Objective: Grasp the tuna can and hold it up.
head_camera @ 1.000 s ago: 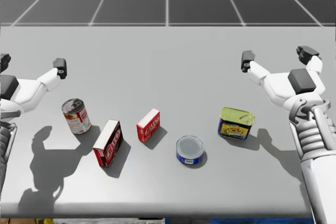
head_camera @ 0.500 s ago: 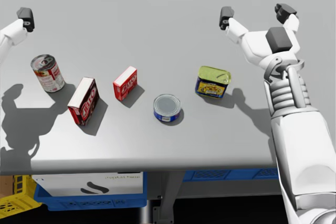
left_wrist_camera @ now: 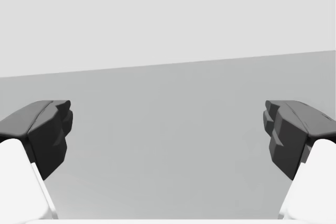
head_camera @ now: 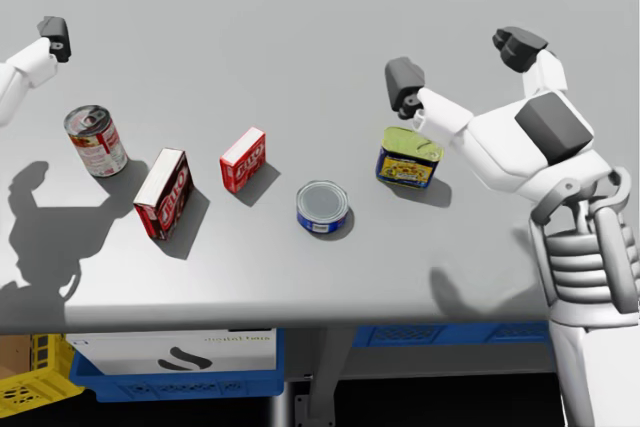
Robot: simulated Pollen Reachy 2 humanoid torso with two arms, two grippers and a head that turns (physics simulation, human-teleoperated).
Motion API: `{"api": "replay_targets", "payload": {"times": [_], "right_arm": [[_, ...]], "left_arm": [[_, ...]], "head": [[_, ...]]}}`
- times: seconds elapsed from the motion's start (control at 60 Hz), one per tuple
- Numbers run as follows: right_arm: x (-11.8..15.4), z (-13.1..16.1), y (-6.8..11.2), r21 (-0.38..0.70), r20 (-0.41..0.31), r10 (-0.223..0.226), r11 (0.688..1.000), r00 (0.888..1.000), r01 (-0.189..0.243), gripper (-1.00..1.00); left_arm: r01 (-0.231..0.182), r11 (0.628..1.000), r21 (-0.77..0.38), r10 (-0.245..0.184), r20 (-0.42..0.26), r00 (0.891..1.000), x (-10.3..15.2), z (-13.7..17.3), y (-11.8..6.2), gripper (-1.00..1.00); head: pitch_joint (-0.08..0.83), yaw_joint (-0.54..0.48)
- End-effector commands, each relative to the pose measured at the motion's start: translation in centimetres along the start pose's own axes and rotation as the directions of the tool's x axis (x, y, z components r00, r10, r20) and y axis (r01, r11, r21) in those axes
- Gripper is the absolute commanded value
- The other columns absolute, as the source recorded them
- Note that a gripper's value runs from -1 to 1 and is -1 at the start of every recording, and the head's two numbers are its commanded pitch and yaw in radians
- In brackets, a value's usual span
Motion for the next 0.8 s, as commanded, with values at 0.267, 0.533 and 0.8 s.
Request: {"api": "replay_targets", "payload": {"times": [0.267, 0.533, 0.8], "right_arm": [[-5.1, 4.8, 5.8, 0.219, -0.128, -0.061, 0.972, 0.99, 0.088, -1.0], [-9.3, 3.5, 6.8, 0.238, -0.196, -0.071, 0.964, 0.978, 0.118, -1.0], [-12.4, 0.8, 7.4, 0.237, -0.275, -0.031, 0.966, 0.961, 0.099, -1.0]], "left_arm": [[0.002, 1.0, 0.002, -0.002, -0.007, 1.0, -0.2, -0.2, 0.0, -1.0], [0.0, 1.0, 0.001, 0.0, -0.001, 1.0, -0.2, -0.2, 0.1, -1.0], [-0.003, 1.0, -0.001, 0.003, 0.005, 1.0, -0.1, -0.2, 0.1, -1.0]], "head": [[0.749, -0.07], [0.747, -0.06], [0.747, -0.06]]}}
